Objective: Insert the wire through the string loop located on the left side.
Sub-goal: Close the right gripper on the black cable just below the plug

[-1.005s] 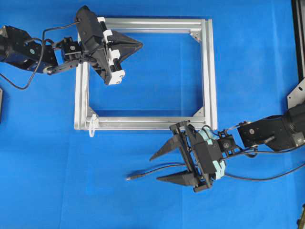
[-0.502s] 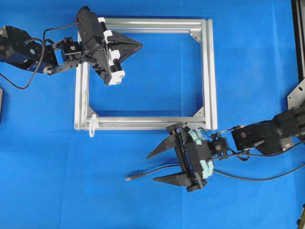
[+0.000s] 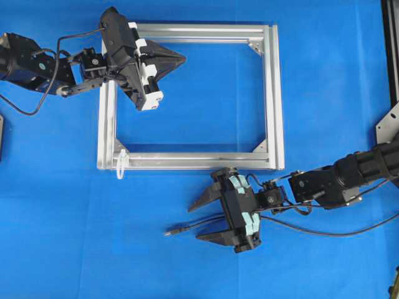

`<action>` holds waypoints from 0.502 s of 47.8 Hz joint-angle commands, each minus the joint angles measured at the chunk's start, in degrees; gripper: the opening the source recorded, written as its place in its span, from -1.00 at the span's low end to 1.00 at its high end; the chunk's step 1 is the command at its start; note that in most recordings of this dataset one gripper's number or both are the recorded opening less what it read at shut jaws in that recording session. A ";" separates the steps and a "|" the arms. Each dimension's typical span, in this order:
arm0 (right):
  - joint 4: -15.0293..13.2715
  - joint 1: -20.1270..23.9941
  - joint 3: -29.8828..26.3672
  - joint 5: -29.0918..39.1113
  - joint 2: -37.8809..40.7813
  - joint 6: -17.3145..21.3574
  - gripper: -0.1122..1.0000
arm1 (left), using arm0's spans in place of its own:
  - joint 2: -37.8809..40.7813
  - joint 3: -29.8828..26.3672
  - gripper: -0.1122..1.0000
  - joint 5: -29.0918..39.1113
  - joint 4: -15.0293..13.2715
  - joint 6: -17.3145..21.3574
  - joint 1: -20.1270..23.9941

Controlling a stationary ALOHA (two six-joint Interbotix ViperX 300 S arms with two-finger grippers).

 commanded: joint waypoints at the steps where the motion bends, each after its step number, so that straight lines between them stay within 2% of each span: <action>1: 0.18 0.35 -0.70 -0.53 -1.14 0.09 0.71 | -1.93 -0.53 -0.80 -0.26 0.18 0.09 0.09; 6: 0.18 0.35 -0.88 -0.62 -1.14 0.00 0.65 | -1.93 -0.53 -0.80 -0.26 0.18 0.09 0.09; 9: 0.18 0.35 -0.97 -0.70 -1.14 -0.09 0.49 | -2.02 -0.53 -0.80 -0.26 0.18 0.09 0.18; 17: 0.09 0.18 -0.88 -0.70 -1.14 -0.44 -0.39 | -1.93 -0.53 -0.80 -0.26 0.18 0.09 0.18; 21: 0.00 0.18 -0.79 -0.70 -1.14 -0.44 -0.69 | -1.93 -0.53 -0.80 -0.18 0.18 0.09 0.18; 24: -0.09 0.26 -0.88 -0.79 -1.14 -0.44 -0.85 | -1.93 -0.53 -0.80 -0.18 0.18 0.09 0.18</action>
